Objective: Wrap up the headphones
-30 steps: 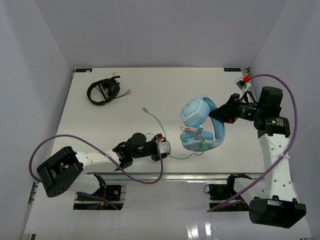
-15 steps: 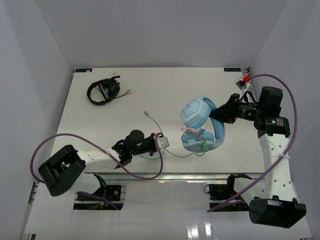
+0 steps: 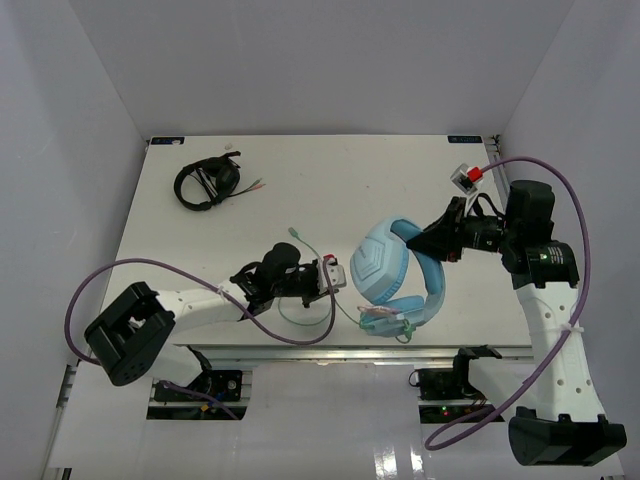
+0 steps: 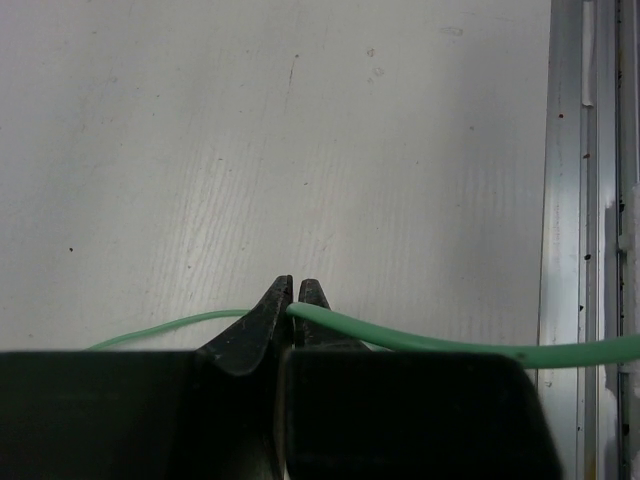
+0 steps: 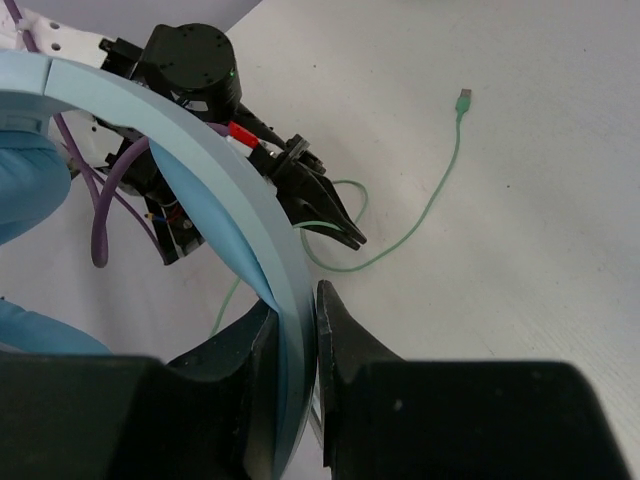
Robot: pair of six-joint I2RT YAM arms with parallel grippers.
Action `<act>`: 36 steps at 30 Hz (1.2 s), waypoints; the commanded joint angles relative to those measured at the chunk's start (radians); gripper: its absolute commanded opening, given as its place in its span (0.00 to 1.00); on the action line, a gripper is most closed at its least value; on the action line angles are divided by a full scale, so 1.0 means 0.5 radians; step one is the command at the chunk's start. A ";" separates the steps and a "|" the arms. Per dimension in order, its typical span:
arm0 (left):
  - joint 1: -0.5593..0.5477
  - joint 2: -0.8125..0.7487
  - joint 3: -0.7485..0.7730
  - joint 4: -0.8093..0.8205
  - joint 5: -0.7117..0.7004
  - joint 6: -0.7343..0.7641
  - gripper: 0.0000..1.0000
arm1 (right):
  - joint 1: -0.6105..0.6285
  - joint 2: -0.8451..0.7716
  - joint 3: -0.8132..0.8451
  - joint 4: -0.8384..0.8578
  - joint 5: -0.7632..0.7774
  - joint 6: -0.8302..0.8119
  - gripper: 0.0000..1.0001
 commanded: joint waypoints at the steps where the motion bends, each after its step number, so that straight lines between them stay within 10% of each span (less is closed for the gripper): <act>1: 0.043 0.046 0.171 -0.240 0.142 -0.001 0.00 | 0.106 -0.076 0.092 -0.170 0.064 -0.236 0.08; 36: 0.119 0.367 1.264 -1.639 -0.087 -0.393 0.00 | 0.514 -0.254 -0.170 -0.237 0.981 -1.004 0.08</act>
